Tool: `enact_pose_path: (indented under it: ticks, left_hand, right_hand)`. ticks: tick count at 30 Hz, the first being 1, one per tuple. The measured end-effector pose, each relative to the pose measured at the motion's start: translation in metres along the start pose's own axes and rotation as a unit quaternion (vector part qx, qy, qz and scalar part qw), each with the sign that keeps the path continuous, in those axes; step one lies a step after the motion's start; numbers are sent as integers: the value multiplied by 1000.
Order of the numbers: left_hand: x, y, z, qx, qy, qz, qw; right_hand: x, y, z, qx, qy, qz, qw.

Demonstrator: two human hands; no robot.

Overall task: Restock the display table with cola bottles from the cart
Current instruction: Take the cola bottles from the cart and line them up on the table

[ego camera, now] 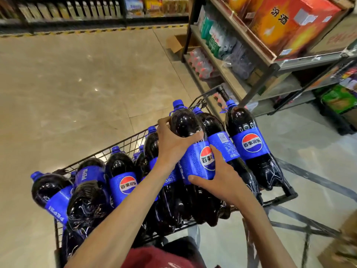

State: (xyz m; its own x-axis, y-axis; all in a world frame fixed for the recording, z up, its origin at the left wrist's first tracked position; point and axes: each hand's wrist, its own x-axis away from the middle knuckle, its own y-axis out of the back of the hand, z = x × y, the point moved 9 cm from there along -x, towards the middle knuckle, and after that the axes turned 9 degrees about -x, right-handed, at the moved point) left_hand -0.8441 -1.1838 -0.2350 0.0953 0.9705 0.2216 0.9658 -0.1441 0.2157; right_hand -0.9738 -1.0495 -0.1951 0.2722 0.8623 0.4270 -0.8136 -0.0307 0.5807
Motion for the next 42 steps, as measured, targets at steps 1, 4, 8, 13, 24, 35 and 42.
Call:
enact_pose_path:
  ticks: [1,4,8,13,24,35,42]
  left_hand:
    - [3,1,-4,3,-11,-4,1000]
    - [14,2,-15,19,-34,-6,999]
    - [27,6,-28,18,-53,-11,998]
    - [43,17,-39,9,-47,-61,997]
    - [119,62,-110,-78,-191,-180,962]
    - [196,178,-119,-53,-222,-275,934]
    - [263,280,-97,-32,-227,-351,908]
  right_hand:
    - [0,2,-1,-21,6,9,1000]
    - [0,2,-4,-63,22,33,997]
    - [-2,0,-8,-88,56,57,993]
    - [-3,-3,-9,-119,93,109,983]
    - [21,-17,0,-224,170,217,935]
    - [64,-84,87,-242,288,235,896]
    - [124,-167,157,-207,352,288,866]
